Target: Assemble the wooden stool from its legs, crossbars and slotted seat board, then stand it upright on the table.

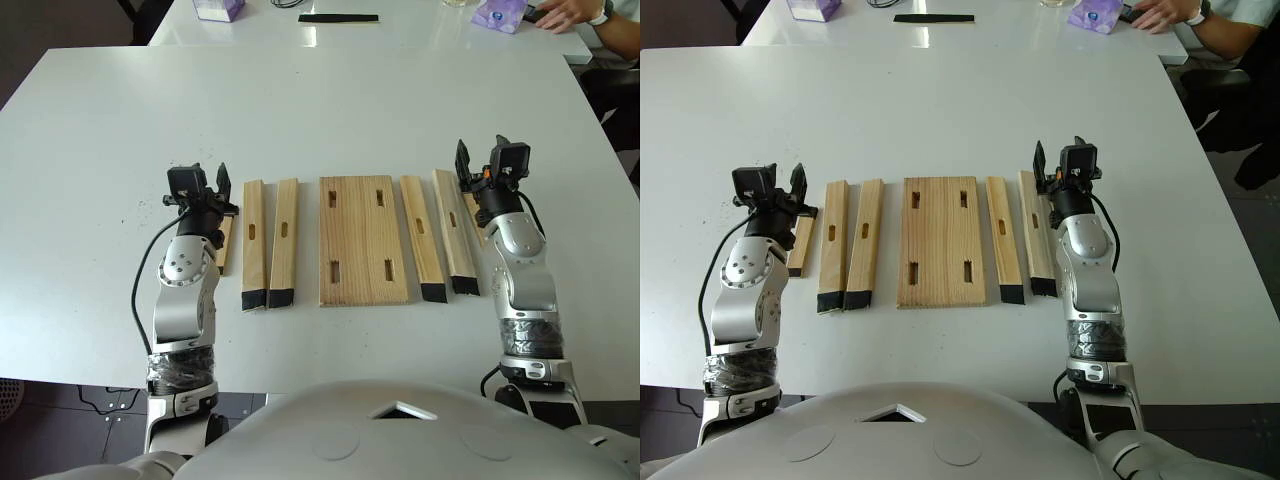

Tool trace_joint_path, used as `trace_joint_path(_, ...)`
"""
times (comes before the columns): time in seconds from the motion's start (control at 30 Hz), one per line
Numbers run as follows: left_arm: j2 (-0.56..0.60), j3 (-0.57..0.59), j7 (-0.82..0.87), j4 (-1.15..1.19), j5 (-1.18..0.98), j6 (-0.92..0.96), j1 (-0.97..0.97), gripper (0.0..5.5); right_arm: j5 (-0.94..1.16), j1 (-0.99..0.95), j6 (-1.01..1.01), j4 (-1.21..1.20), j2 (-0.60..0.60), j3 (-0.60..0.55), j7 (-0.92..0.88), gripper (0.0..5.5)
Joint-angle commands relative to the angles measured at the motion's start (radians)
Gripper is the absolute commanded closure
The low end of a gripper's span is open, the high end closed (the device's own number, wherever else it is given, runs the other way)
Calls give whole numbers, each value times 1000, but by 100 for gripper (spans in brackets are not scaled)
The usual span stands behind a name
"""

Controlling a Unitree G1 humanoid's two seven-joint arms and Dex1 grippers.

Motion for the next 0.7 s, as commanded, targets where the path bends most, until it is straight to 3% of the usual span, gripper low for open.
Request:
trace_joint_path(0.03,-6,19,-13,3,-29,18,-7,328,-11,-6,4,2,-1,7,9,220)
trace_joint_path(0.43,8,40,-21,-6,-48,42,-9,143,-24,-1,1,7,-4,7,15,220)
trace_joint_path(0.7,-10,35,-13,-1,-51,48,-9,143,-21,-5,6,11,-5,6,24,220)
